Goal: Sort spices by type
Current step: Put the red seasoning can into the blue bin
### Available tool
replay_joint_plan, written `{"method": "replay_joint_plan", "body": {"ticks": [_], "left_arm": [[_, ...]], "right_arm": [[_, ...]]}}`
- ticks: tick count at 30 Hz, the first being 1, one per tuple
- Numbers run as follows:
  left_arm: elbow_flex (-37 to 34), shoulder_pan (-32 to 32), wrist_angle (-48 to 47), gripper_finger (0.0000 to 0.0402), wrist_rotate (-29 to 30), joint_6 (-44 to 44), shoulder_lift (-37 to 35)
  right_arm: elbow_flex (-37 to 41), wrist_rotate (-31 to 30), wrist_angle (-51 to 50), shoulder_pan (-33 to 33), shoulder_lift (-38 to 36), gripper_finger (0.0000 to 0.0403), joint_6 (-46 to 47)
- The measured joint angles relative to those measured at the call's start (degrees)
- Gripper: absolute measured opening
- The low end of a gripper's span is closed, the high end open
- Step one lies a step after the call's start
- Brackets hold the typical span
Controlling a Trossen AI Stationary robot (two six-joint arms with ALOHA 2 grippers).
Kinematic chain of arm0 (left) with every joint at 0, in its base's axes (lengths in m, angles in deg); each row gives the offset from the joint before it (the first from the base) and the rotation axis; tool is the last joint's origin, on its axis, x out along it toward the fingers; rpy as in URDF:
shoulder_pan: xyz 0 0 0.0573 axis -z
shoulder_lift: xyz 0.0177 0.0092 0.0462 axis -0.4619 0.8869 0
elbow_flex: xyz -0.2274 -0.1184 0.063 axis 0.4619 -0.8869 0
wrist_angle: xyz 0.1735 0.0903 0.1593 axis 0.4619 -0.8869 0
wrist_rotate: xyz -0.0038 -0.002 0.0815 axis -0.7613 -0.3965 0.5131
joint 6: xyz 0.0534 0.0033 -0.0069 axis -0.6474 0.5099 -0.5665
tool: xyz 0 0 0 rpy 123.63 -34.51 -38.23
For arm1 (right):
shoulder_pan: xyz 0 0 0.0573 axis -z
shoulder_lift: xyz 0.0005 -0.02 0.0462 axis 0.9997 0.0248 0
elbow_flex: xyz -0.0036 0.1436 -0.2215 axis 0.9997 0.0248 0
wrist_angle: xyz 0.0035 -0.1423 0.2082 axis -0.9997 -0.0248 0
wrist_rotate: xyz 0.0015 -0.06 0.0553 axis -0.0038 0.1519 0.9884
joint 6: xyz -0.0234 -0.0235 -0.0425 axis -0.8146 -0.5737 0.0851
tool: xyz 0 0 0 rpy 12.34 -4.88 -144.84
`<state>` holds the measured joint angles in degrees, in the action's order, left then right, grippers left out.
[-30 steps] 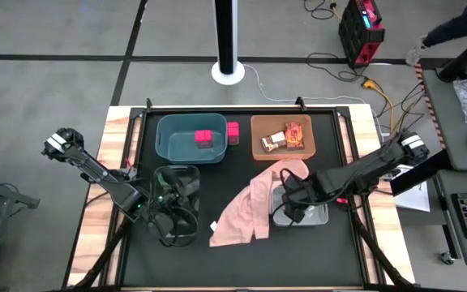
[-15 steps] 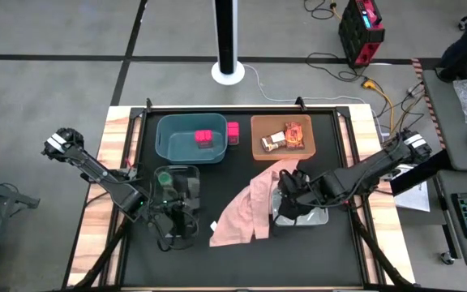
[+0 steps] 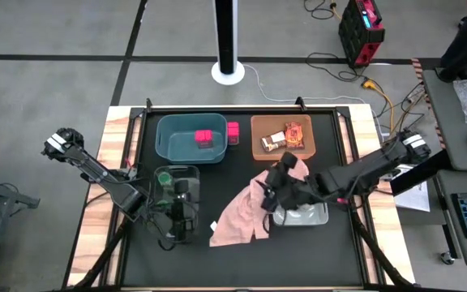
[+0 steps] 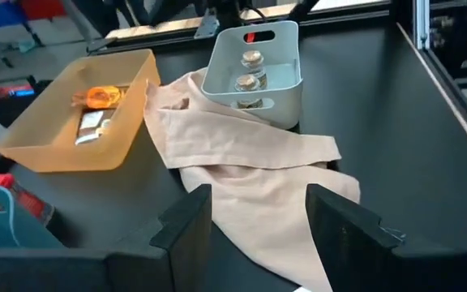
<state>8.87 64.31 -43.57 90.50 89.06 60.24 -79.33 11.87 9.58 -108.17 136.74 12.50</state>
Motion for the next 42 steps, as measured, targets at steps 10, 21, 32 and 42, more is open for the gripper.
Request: {"method": "replay_joint_plan", "body": {"ticks": [10, 21, 32, 42], "left_arm": [[0.0, -0.1, -0.3, 0.0183, 3.8, 0.4, -0.1], [2.5, 0.2, -14.9, 0.0023, 9.0, -0.2, -5.0], [2.8, 0.2, -21.2, 0.0002, 16.2, -0.3, -8.9], [2.8, 0.2, -21.6, 0.0001, 16.2, -0.2, -8.3]], "right_arm": [[-6.7, 9.8, 3.2, 19.6, 2.9, 0.0081, -6.2], [-17.3, 29.0, 2.5, 38.7, 18.8, 0.0010, -3.6], [-23.7, 32.6, -1.7, 41.3, 27.6, 0.0009, 0.6], [-23.5, 34.0, -0.3, 42.0, 29.7, 0.0009, 2.2]]}}
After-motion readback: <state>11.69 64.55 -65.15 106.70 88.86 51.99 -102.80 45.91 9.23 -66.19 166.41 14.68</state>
